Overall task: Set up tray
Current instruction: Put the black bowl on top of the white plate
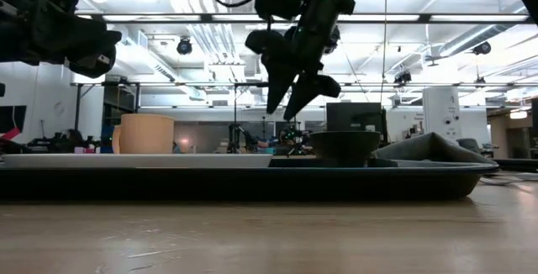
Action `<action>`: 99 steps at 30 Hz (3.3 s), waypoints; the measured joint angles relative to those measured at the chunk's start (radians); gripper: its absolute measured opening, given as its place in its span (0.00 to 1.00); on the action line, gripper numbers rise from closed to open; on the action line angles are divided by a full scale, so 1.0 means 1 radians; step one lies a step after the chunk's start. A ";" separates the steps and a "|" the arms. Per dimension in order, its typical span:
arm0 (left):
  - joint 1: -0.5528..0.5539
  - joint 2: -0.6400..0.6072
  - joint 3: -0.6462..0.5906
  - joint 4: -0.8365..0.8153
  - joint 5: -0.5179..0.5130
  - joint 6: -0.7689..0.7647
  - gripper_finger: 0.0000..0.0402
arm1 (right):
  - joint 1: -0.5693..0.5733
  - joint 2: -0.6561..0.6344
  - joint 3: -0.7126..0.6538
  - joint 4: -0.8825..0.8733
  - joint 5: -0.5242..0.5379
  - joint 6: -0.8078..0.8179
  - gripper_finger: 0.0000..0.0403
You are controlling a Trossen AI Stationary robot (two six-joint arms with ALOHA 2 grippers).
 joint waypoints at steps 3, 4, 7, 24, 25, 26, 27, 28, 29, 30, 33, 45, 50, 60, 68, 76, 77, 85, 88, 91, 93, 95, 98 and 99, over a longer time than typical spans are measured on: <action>0.000 0.000 0.000 0.000 0.000 0.000 0.20 | -0.026 -0.029 0.000 -0.006 0.000 -0.056 0.44; 0.000 0.000 0.000 0.000 0.000 0.000 0.20 | -0.035 -0.038 0.000 -0.014 0.000 -0.075 0.44; 0.000 0.000 0.000 0.000 0.000 0.000 0.20 | -0.067 -0.059 0.000 -0.051 0.000 -0.121 0.44; 0.000 0.000 0.000 0.000 0.000 0.000 0.20 | -0.225 -0.062 -0.002 -0.158 0.002 -0.386 0.44; 0.000 0.000 0.000 0.000 0.000 0.000 0.20 | -0.235 -0.062 -0.002 -0.158 0.002 -0.399 0.44; 0.000 0.000 0.000 0.000 0.000 0.000 0.20 | -0.243 -0.062 -0.002 -0.158 0.002 -0.413 0.44; 0.000 0.000 0.000 0.000 0.000 0.000 0.20 | -0.252 -0.062 -0.002 -0.158 0.002 -0.424 0.45; 0.000 0.000 0.000 0.000 0.000 0.000 0.20 | -0.259 -0.062 -0.002 -0.158 0.002 -0.435 0.45; 0.000 0.000 0.000 0.000 0.000 0.000 0.20 | -0.266 -0.062 -0.002 -0.158 0.002 -0.446 0.45; 0.000 0.000 0.000 0.000 0.000 0.000 0.20 | -0.272 -0.062 -0.002 -0.158 0.002 -0.454 0.45; 0.000 0.000 0.000 0.000 0.000 0.000 0.20 | -0.284 -0.059 -0.002 -0.159 0.002 -0.482 0.45; 0.000 0.000 0.000 0.000 0.000 0.000 0.20 | -0.297 0.005 -0.016 -0.153 0.010 -0.548 0.45; 0.000 0.000 0.000 0.000 0.000 0.000 0.20 | -0.308 0.038 -0.017 -0.152 0.057 -0.536 0.45; 0.000 0.000 0.000 0.000 0.000 0.000 0.20 | -0.318 0.052 -0.023 -0.151 0.056 -0.543 0.34; 0.000 0.000 0.000 0.000 0.000 0.000 0.20 | -0.321 0.051 -0.023 -0.148 0.057 -0.584 0.04; 0.000 0.000 0.000 0.000 0.000 0.000 0.20 | -0.309 0.031 -0.023 -0.172 0.053 -0.713 0.02; 0.000 0.000 0.000 0.000 0.000 0.000 0.20 | -0.304 0.028 -0.023 -0.174 0.051 -0.730 0.02; 0.000 0.000 0.000 0.000 0.000 0.000 0.20 | -0.230 -0.018 -0.023 -0.192 0.048 -0.942 0.02; 0.000 0.000 0.000 0.000 0.000 0.000 0.20 | -0.183 -0.045 -0.023 -0.191 0.049 -0.985 0.02; 0.000 0.000 0.000 0.000 0.000 0.000 0.20 | -0.129 -0.065 -0.023 -0.189 0.050 -0.999 0.02; 0.000 0.000 0.000 0.000 0.000 0.000 0.20 | -0.087 -0.068 -0.023 -0.187 0.052 -1.011 0.02; 0.000 0.000 0.000 0.000 0.000 0.000 0.20 | -0.042 -0.068 -0.023 -0.186 0.051 -1.029 0.02; 0.000 0.000 0.000 0.000 0.000 0.000 0.20 | 0.028 -0.068 -0.023 -0.170 0.049 -1.050 0.02; 0.000 0.000 0.000 0.000 0.000 0.000 0.20 | 0.051 -0.068 -0.023 -0.159 0.050 -1.052 0.02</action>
